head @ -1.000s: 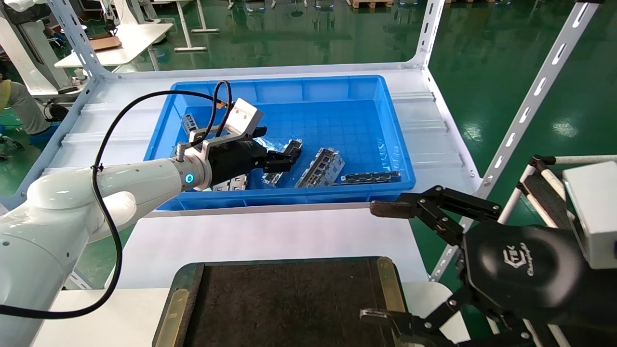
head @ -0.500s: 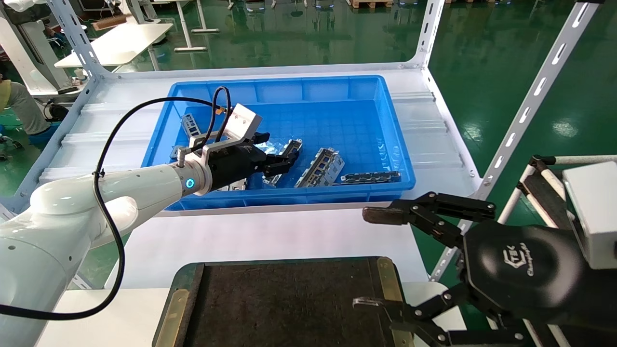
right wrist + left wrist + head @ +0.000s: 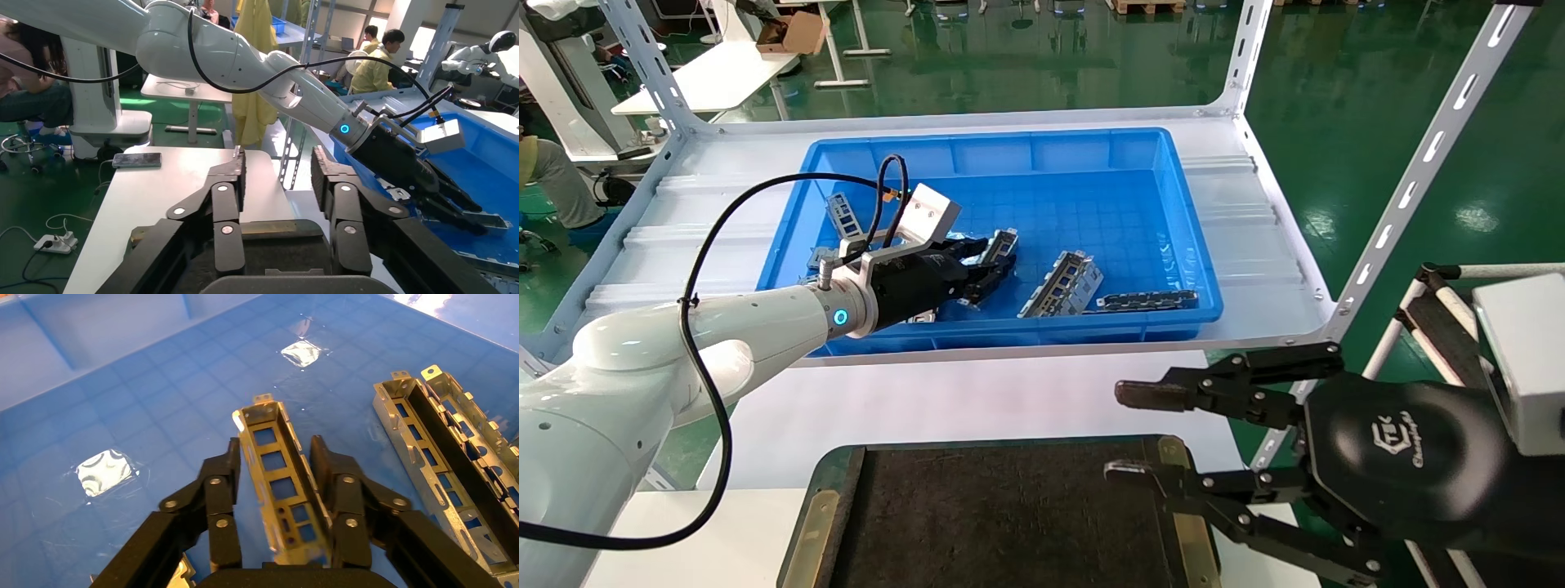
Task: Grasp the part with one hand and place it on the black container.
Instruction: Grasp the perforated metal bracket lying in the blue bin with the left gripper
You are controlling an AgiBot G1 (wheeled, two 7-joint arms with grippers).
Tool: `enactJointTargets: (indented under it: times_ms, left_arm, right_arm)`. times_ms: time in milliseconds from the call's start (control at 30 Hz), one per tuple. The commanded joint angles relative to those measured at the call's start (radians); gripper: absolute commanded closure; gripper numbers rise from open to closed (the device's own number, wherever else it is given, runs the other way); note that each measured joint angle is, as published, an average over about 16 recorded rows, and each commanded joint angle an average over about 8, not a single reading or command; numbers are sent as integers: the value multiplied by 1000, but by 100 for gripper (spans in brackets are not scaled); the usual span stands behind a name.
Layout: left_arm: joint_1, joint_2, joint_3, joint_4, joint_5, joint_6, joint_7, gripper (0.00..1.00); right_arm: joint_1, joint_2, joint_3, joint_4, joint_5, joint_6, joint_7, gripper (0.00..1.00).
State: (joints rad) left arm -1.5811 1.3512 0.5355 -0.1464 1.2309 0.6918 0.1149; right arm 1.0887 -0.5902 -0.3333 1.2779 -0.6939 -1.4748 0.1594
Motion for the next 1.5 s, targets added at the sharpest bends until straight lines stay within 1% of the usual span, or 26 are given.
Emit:
enactJointTargets:
  times_ms: [33,367,567,800,1033,1167,1267,1400,1500]
  left_arm:
    - [0,0,4,-1,-3,0,-3,100]
    - [-5,-12,5,6,-26,18,1,100]
    - [-22,-26,-6,2,-49,69,15,100]
    - [-60,-59,-31,-24,-92,188,37,100]
    - [-70,-115,-51,-78,-131,362,47,100]
    - [-48,-155,-54,-131,-147,465,40,100]
    - [-12,-187,-58,-189,-163,534,29,100]
    - [61,-229,-64,-292,-189,604,1,100]
    - [133,-261,-70,-395,-214,636,-38,100]
  right_arm:
    - [0,0,0,0,0,0,0,100]
    - [0,0,0,0,0,0,0,100]
    - [0,0,0,0,0,0,0,100]
    - [0,0,-1,0,0,0,0,100]
    - [0,0,-1,0,1,0,0,100]
    - [0,0,-1,0,1,0,0,100]
    - [0,0,-1,0,1,0,0,100]
    - [0,0,-1,0,1,0,-1,100]
    - [0,0,-1,0,1,0,-1,100]
